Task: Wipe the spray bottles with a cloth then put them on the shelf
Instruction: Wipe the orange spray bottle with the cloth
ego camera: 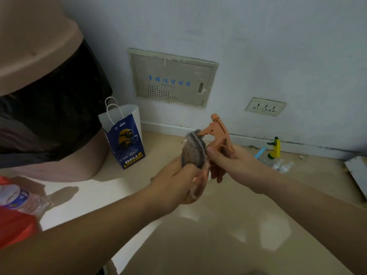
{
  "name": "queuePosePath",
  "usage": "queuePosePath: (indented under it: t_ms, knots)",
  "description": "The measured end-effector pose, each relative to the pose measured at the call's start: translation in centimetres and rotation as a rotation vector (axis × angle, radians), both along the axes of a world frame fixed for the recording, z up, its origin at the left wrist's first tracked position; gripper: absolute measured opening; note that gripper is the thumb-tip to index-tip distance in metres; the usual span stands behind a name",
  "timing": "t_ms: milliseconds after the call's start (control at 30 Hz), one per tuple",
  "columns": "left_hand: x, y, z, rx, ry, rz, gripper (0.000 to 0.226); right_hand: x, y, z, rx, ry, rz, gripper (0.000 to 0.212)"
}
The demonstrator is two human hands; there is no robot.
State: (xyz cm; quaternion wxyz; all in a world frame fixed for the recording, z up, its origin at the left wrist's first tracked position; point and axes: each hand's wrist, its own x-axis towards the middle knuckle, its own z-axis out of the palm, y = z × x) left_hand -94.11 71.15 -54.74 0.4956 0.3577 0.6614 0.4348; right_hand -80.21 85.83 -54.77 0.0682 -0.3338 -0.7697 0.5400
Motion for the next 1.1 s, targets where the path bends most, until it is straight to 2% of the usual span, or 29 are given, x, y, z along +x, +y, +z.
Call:
queuePosePath:
  t_ms: [133,267,400,500,633,700,767,833,900,1000,1100]
  knots:
    - [-0.9,-0.5,-1.1,-0.113,0.008,0.021,0.039,0.1,0.1,-0.9,0.004,0.021,-0.149,0.035]
    - [-1.1,-0.3,-2.4,-0.305,-0.063,0.210,0.028,0.5,0.9,-1.3,-0.037,0.029,-0.254,0.034]
    - [-1.5,0.4,-1.7,-0.151,0.027,0.363,0.018,0.5,1.2,-1.5,-0.057,0.027,-0.274,0.041]
    - [-0.4,0.6,-0.3,0.024,0.036,0.223,0.014,0.1,0.9,-1.4,-0.089,0.051,-0.255,0.040]
    - [0.6,0.8,0.4,0.225,0.407,-0.099,0.027,-0.4,0.1,-1.7,-0.116,0.079,-0.281,0.039]
    - [0.3,0.7,-0.1,0.191,0.504,-0.132,0.026,-0.3,-0.2,-1.7,-0.111,0.065,-0.303,0.043]
    - [0.1,0.6,-0.7,0.042,0.535,-0.127,0.029,-0.2,-0.4,-1.7,-0.081,0.027,-0.313,0.043]
    - [-0.2,0.5,-1.2,-0.139,0.446,-0.044,0.030,0.1,-0.5,-1.7,-0.077,-0.005,-0.305,0.038]
    - [-0.6,0.6,-1.0,-0.244,0.248,0.105,0.030,0.2,-0.6,-1.5,-0.106,-0.030,-0.252,0.032]
    - [-1.1,0.9,0.0,-0.242,-0.131,0.345,0.022,0.4,-0.8,-1.1,-0.037,-0.051,-0.064,0.037]
    - [-1.4,1.0,0.9,-0.145,-0.346,0.419,0.023,0.2,-1.2,-0.3,0.052,0.017,0.092,0.044]
